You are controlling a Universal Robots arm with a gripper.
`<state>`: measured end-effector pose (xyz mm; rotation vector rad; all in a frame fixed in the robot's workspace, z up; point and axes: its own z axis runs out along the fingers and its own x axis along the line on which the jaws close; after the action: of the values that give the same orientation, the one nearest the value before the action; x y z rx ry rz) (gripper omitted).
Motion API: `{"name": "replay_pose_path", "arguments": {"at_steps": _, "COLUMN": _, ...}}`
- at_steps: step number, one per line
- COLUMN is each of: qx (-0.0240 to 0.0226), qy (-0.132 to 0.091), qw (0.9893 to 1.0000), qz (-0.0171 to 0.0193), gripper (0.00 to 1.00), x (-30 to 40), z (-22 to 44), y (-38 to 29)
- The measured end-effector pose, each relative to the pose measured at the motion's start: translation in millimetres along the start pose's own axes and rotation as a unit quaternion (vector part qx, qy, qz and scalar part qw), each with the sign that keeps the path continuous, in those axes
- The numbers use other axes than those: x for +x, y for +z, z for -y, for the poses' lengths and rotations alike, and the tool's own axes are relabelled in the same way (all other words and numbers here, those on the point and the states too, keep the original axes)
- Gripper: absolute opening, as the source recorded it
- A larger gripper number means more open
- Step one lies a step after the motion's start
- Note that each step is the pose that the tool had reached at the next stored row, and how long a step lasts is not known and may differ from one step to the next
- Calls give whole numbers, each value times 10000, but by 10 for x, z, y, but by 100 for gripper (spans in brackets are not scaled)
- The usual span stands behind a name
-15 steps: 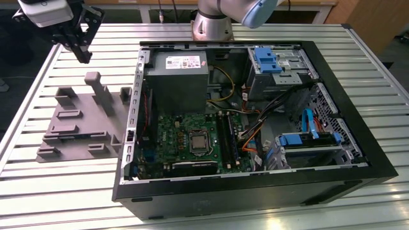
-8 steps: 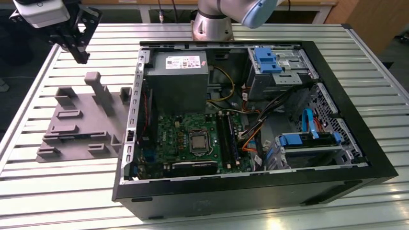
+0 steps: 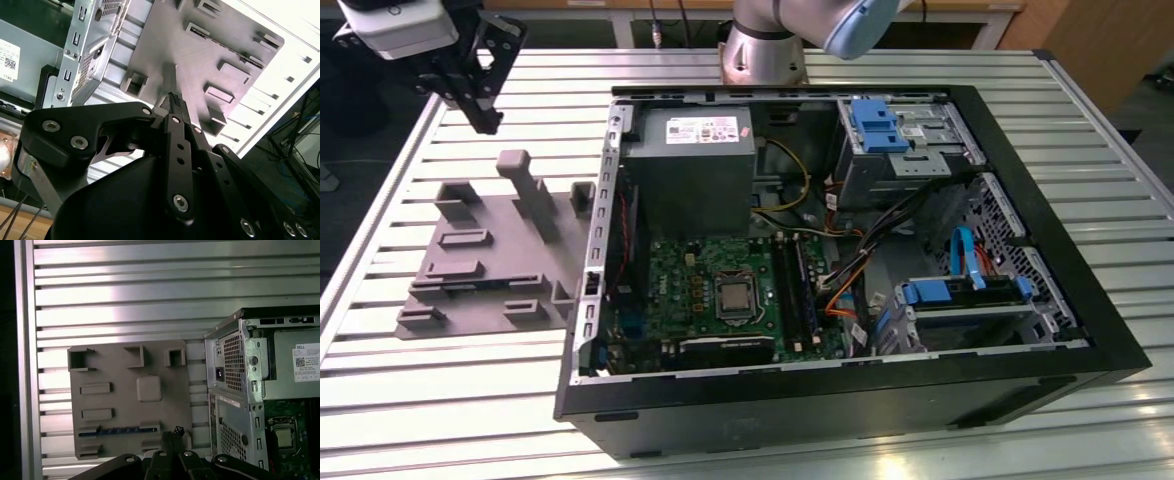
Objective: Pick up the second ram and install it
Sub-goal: 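Reach for the second ram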
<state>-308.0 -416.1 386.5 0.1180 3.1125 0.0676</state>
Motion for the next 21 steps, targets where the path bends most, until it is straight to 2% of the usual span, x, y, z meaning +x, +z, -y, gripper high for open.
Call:
{"name": "replay_pose_path", "arguments": {"at_steps": 11, "qx": 0, "qy": 0, "qw": 10000, "qz": 0, "gripper": 11, "x": 38, "z": 26, "y": 1}}
{"name": "replay_pose_path", "arguments": {"at_steps": 21, "qx": 0, "qy": 0, "qw": 10000, "qz": 0, "gripper": 11, "x": 49, "z": 112, "y": 21}}
